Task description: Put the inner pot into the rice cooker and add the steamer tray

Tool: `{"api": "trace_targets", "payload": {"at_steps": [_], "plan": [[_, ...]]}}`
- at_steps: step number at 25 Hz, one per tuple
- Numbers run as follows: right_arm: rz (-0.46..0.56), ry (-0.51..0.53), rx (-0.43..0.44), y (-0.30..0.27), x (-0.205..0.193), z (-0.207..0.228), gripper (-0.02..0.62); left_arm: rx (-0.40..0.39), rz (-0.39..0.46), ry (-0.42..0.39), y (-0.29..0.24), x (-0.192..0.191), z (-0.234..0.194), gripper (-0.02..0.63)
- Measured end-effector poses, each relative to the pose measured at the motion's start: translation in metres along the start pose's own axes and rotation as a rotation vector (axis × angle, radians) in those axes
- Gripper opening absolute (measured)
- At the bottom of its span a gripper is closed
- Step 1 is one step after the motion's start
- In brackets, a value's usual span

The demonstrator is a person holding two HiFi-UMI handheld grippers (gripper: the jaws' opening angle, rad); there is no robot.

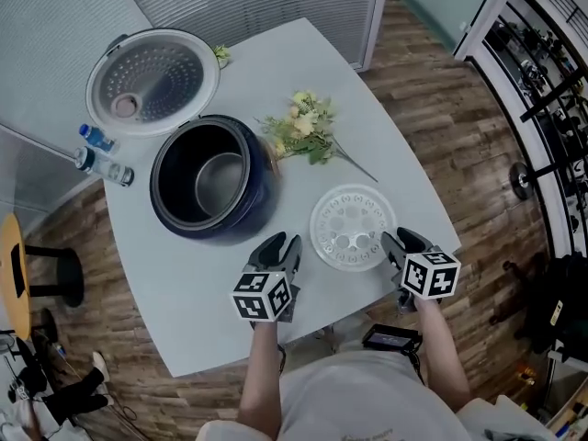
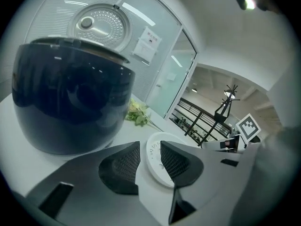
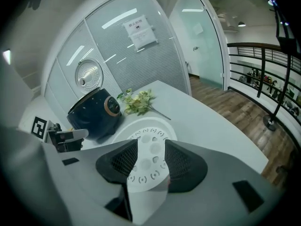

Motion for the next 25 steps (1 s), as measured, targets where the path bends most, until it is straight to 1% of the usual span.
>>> {"api": "trace_targets", "payload": {"at_steps": [8,15,18,21,25], "plan": [[-0.058,-0.008,-0.035,-0.022,-0.013,0.028,0.178,-0.022,-0.096,0.022,-0.043,-0.021,0.005,0.140],[-0.079,0.001,-0.028,-0.043,-0.012,0.036,0.178,0.019,-0.157,0.043,-0.069,-0.033,-0.001,0.140],[-0.088,0.027,-0.032,-0.050,-0.012,0.035,0.178,0.040,-0.174,0.051,-0.075,-0.037,-0.003,0.140],[-0.099,0.052,-0.047,-0.053,-0.013,0.034,0.178,0.064,-0.189,0.046,-0.079,-0.039,-0.004,0.140],[-0.105,0.058,-0.050,-0.054,-0.016,0.036,0.178,0.073,-0.203,0.041,-0.084,-0.040,-0.002,0.140]]}}
Point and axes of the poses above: the fingertips, and each gripper's own axes: y backward along the fingers, z to its right, x out of its top, the point moved 10 cm from there along y, backward along the fingers, and after that the axes turned 10 degrees about -x, right-handed, at the moved point
